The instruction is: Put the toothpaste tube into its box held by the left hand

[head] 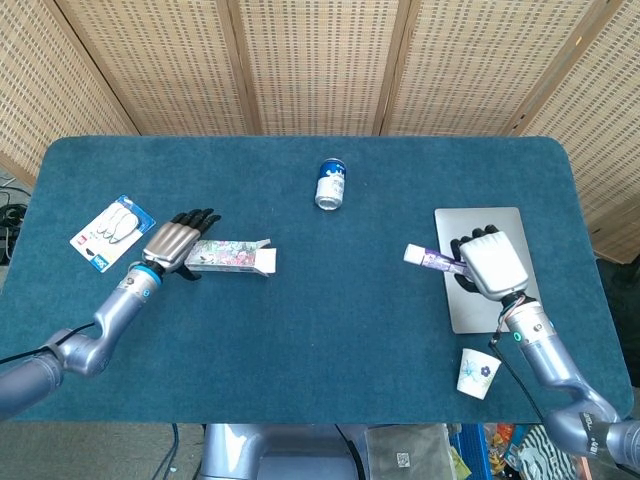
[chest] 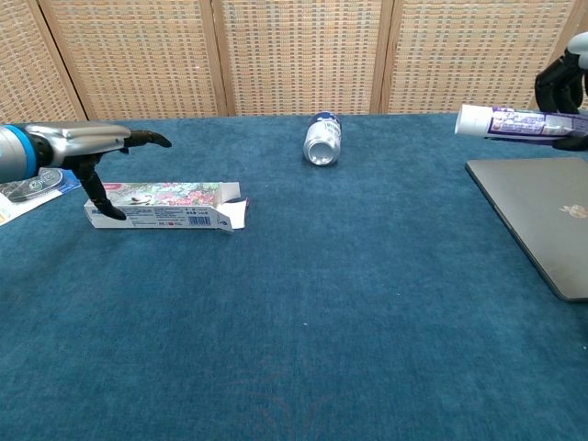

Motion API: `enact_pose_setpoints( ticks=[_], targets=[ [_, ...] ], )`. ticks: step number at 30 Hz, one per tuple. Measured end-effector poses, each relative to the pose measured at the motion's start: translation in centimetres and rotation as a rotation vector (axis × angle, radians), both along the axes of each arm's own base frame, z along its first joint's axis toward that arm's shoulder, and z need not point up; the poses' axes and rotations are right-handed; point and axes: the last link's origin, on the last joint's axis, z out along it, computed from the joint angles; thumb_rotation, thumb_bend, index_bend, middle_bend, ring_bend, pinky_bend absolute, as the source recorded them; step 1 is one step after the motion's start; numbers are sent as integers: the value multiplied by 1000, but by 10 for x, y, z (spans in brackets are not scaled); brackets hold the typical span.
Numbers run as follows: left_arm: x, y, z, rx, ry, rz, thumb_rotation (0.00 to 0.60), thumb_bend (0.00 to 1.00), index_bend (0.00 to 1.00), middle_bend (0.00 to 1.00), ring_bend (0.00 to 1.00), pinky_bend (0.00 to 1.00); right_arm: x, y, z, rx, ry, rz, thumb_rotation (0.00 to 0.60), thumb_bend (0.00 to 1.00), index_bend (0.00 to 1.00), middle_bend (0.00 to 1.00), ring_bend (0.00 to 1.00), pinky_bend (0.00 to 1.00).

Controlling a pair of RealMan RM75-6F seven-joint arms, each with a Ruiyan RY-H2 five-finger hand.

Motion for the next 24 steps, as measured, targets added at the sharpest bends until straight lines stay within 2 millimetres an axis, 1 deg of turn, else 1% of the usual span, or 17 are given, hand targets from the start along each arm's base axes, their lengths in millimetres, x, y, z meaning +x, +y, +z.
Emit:
enact_pose_setpoints(
  ticks=[2,4,7,9,11,13,16,18,20,24],
  targets=[
    [2,3,-5,-6,5,4,600,74,47,126,150,265,-1,0,3,-7,1,-3,600,551,572,611,468,409],
    [3,5,-11,-8,8,9,600,74,134,199,210,312,-1,1,5,-10,0,-3,600,556,572,613,469,409],
    [2,7,-17,-8,16,15,600,75,237,272,272,350,0,2,6,-11,1,0,600,556,572,614,470,409],
    [1,7,-21,-9,20,24,600,75,282,321,314,366,1,4,7,-12,1,4,600,556,572,614,470,409],
    [0,8,-23,-10,20,31,600,102,342,375,361,394,1,5,9,-13,2,6,600,557,573,614,471,409],
    [0,8,-24,-8,8,37,600,175,427,430,398,416,3,6,10,-16,1,12,600,559,573,615,471,409],
    [1,6,-22,12,-45,42,600,238,474,476,426,421,7,10,15,-22,1,27,600,560,574,615,472,409],
    [4,5,-19,27,-102,40,600,256,484,492,439,425,11,12,20,-30,4,39,600,560,574,615,472,409],
    [7,3,-16,41,-161,33,600,259,485,495,441,435,15,14,26,-38,11,53,600,561,574,615,472,409],
    [18,-3,-5,69,-344,2,600,259,485,495,441,445,25,19,40,-59,33,88,600,561,574,615,472,409]
  ],
)
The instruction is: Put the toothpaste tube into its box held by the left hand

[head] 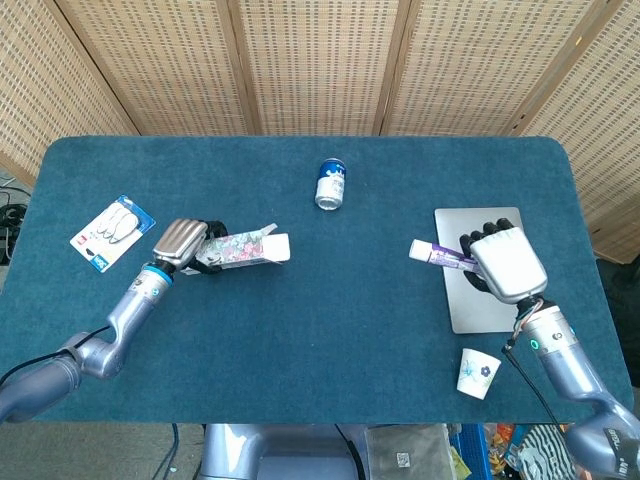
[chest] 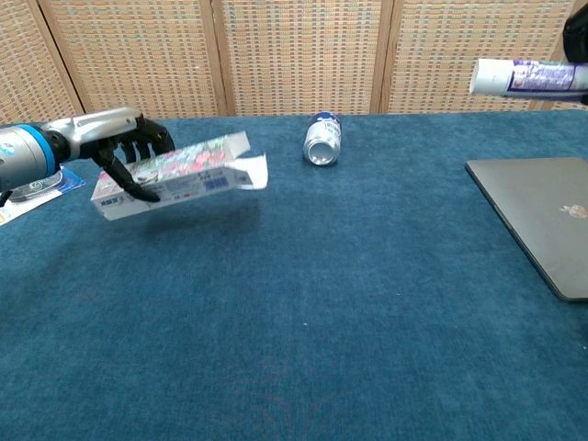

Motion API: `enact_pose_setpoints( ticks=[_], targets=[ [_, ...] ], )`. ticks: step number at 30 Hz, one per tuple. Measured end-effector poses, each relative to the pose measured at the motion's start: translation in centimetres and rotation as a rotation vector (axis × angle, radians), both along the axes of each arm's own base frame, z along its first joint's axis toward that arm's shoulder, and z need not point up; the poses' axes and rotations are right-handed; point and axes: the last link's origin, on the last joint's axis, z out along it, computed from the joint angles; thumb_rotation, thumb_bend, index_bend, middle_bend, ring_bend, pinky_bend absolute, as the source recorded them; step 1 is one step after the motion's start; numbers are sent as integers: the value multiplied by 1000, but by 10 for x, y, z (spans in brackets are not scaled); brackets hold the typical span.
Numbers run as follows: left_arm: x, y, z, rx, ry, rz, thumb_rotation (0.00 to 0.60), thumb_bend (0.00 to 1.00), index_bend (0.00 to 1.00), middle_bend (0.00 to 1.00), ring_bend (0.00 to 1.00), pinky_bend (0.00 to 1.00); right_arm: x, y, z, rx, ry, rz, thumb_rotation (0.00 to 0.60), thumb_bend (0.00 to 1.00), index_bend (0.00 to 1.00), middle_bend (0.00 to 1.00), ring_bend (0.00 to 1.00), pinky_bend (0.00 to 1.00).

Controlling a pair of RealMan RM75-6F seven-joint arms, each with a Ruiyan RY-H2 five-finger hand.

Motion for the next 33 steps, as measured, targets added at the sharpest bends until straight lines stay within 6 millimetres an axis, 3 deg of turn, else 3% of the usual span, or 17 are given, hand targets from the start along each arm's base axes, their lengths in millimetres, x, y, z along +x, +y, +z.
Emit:
enact_pose_setpoints(
  ticks=[7,16,25,33],
  targets=[
    [25,-12,12,26,-284,-144,600,259,499,495,441,445,28,10,24,-41,51,83,600,561,574,615,472,409],
    [68,-18,-11,-47,-449,-235,600,259,500,495,441,446,82,19,48,-92,125,216,600,579,576,617,473,409],
    [107,-18,-27,-78,-644,-217,600,259,499,495,441,446,133,18,53,-132,219,313,600,595,579,620,476,430],
    [135,-17,-35,-103,-636,-230,600,259,500,495,441,446,160,18,53,-172,314,361,600,596,579,625,480,431]
  ],
)
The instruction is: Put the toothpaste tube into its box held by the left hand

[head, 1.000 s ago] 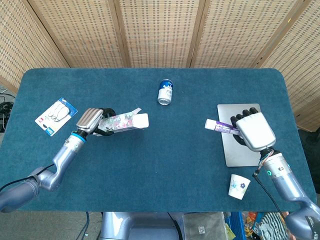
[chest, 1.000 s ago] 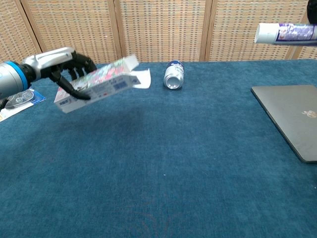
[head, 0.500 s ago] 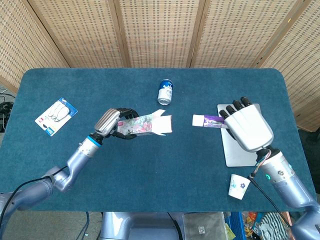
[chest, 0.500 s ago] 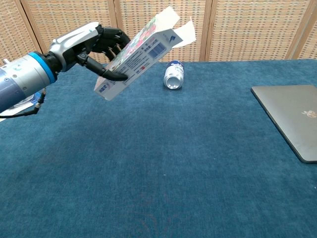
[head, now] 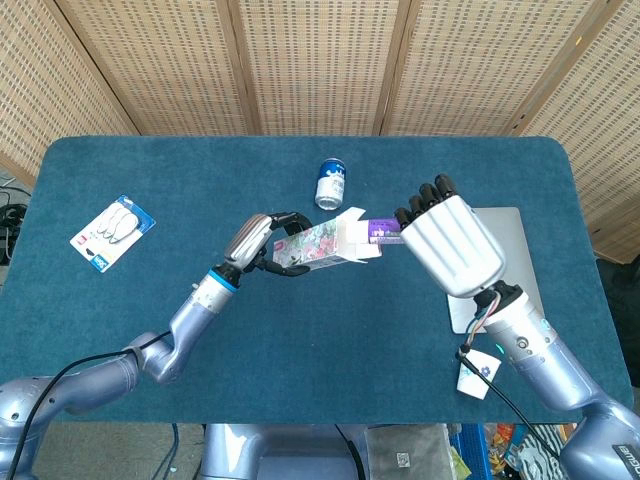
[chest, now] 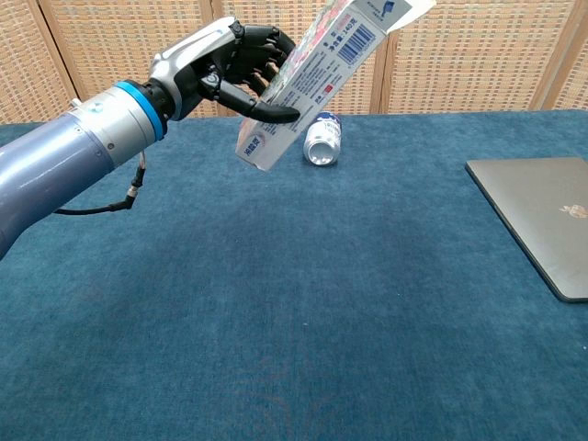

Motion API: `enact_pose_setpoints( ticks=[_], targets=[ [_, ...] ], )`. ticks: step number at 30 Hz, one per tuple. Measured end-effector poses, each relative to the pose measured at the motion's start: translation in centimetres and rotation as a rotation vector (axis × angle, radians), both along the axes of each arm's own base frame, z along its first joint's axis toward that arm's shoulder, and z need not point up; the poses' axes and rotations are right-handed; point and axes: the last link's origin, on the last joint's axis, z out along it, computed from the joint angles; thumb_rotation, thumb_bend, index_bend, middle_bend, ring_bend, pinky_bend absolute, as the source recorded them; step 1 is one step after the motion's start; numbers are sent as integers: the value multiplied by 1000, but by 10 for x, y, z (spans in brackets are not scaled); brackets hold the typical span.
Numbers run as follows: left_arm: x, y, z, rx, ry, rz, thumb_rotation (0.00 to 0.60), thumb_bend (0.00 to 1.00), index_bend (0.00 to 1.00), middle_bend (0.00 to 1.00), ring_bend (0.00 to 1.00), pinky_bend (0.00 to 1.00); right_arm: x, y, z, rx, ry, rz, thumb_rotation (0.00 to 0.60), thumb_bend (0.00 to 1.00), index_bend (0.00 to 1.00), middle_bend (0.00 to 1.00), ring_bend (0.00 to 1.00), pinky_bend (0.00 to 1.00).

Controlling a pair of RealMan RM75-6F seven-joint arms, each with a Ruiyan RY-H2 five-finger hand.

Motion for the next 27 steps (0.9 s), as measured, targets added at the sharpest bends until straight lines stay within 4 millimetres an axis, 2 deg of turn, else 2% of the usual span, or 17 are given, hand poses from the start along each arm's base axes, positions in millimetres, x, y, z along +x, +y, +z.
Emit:
enact_pose_setpoints(
  ticks=[5,10,27],
  targets=[
    [8,-1,-2,-6,13,-3,600,259,500,495,441,446,6,-1,-4,-36,92,15,600,598,579,627,482,433],
    [11,-2,-3,-7,23,3,600,258,499,495,441,446,1,-1,-14,-51,171,17,600,598,579,628,484,433],
    [19,-5,-6,-10,27,-15,600,259,500,495,441,446,-3,-1,-33,-39,244,42,600,599,580,632,487,433]
  ],
)
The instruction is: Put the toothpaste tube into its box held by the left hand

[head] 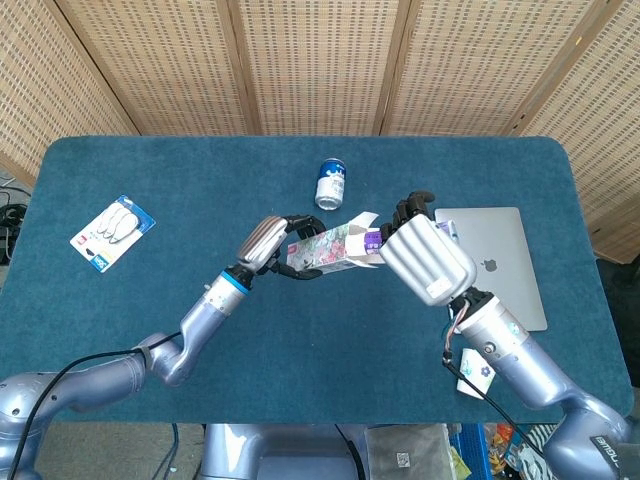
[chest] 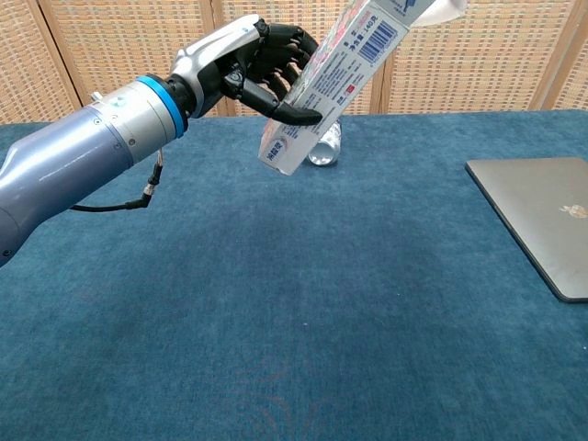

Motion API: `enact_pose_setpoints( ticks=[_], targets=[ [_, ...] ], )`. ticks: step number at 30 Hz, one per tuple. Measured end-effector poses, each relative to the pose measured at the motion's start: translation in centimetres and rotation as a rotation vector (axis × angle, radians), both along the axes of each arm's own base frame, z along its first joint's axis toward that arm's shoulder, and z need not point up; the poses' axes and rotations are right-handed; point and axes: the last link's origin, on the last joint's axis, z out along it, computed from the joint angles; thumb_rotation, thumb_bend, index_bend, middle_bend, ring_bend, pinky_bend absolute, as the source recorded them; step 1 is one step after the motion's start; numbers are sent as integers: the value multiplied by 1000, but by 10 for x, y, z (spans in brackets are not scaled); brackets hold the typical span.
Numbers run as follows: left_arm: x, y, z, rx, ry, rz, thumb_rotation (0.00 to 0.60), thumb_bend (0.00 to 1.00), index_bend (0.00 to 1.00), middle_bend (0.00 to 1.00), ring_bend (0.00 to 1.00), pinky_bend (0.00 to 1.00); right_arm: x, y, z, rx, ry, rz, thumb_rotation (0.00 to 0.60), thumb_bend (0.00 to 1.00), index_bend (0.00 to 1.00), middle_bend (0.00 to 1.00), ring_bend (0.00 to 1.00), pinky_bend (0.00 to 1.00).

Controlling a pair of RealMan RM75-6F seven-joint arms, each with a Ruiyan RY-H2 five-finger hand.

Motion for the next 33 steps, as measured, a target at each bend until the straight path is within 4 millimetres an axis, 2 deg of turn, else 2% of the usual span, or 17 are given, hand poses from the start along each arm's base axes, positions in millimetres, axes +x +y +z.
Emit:
enact_pose_setpoints(
  ticks=[15,18,20,22,23,24,25,33],
  targets=[
    [7,-2,-4,-16,33,-11,600,258,500,494,441,445,0,-1,-9,-90,197,82,600,599,580,622,490,450],
    [10,-3,-5,-22,32,-11,600,259,500,494,441,445,2,2,-11,-99,215,110,600,596,549,577,488,450],
    [12,-3,-5,-25,30,-10,600,259,500,494,441,446,4,4,-11,-110,227,135,600,443,384,428,425,382],
    [14,-3,-6,-28,24,-7,600,259,500,494,441,445,5,7,-11,-127,237,164,600,100,97,130,170,163],
    [14,-3,-7,-29,22,-6,600,259,500,494,441,445,5,8,-10,-135,240,175,600,33,41,60,91,95],
    [15,-3,-7,-30,20,-5,600,259,500,494,441,446,6,10,-9,-143,240,185,600,0,2,5,16,28],
    [15,-3,-7,-32,16,-3,600,259,500,494,441,446,7,11,-8,-153,235,195,600,0,0,0,0,1],
    [16,-2,-10,-71,-57,40,600,259,500,494,441,446,10,17,4,-208,153,235,600,0,0,0,0,0]
  ],
)
